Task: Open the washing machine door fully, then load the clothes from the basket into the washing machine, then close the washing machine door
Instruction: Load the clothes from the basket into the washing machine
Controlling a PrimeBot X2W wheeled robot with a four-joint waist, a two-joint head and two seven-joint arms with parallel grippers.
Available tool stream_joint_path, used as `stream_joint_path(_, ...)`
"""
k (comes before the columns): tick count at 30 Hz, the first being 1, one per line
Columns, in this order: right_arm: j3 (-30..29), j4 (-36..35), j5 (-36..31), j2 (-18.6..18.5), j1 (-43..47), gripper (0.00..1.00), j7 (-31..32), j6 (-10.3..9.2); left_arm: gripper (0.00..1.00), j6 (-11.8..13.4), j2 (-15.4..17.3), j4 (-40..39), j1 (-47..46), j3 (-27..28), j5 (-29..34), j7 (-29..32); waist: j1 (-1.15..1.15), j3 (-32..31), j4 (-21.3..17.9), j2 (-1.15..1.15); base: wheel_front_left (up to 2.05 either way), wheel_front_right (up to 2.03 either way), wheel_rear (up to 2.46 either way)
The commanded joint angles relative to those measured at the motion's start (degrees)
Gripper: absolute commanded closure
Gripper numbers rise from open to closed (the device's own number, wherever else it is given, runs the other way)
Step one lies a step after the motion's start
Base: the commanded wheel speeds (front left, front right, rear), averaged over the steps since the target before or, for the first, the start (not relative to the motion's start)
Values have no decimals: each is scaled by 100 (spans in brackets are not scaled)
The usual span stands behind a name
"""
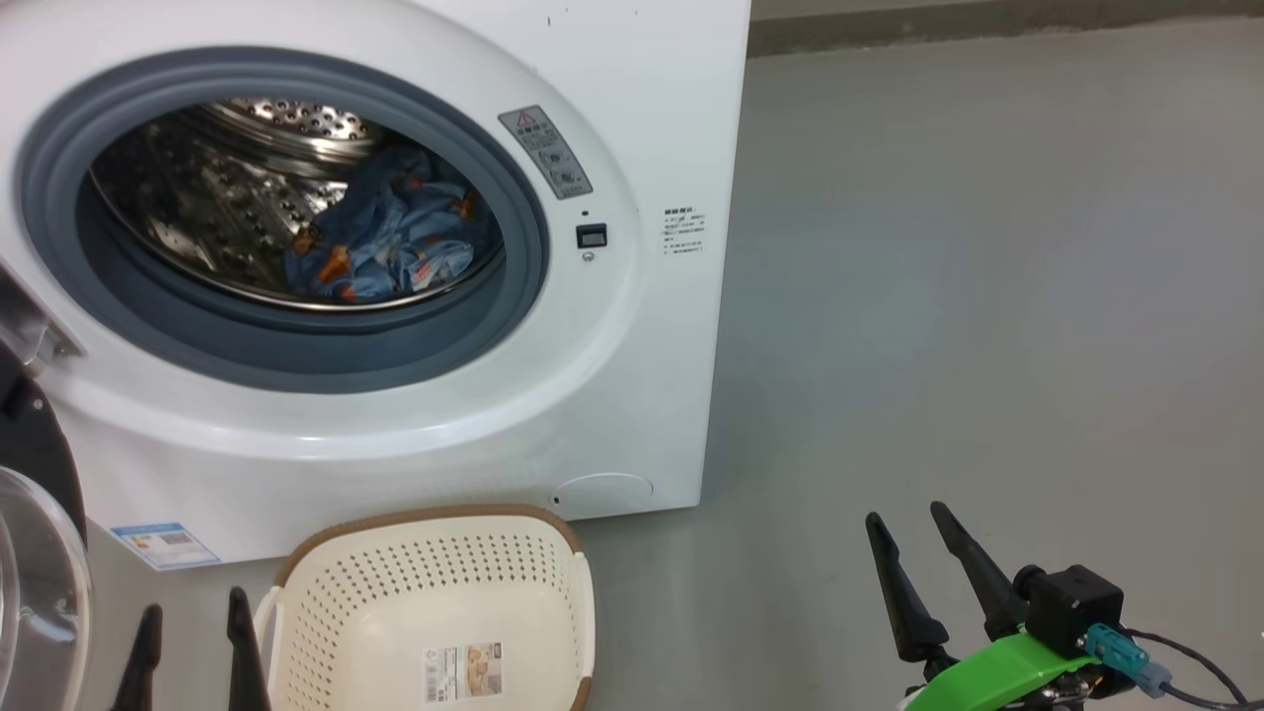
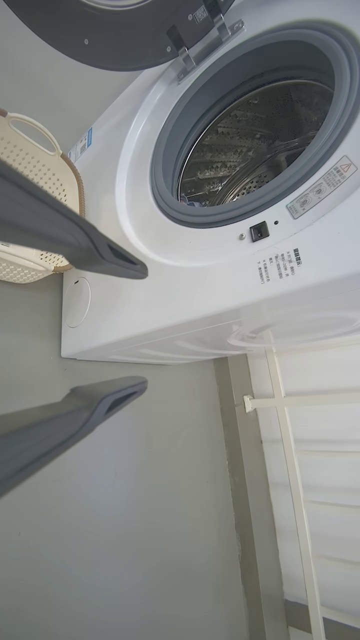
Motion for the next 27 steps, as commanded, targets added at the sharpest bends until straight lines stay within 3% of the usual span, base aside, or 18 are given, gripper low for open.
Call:
stream_joint_path(1, 150, -137, -45, 6, -12, 0, -44, 9, 0, -17, 48, -182, -43, 219, 80, -29, 0, -53, 3, 0, 0, 0, 0)
stream_joint_path(27, 125, -333, -223, 6, 51, 0, -44, 9, 0, -145, -74, -197, 378, 159, 265, -29, 0, -80, 18, 0, 0, 0, 0)
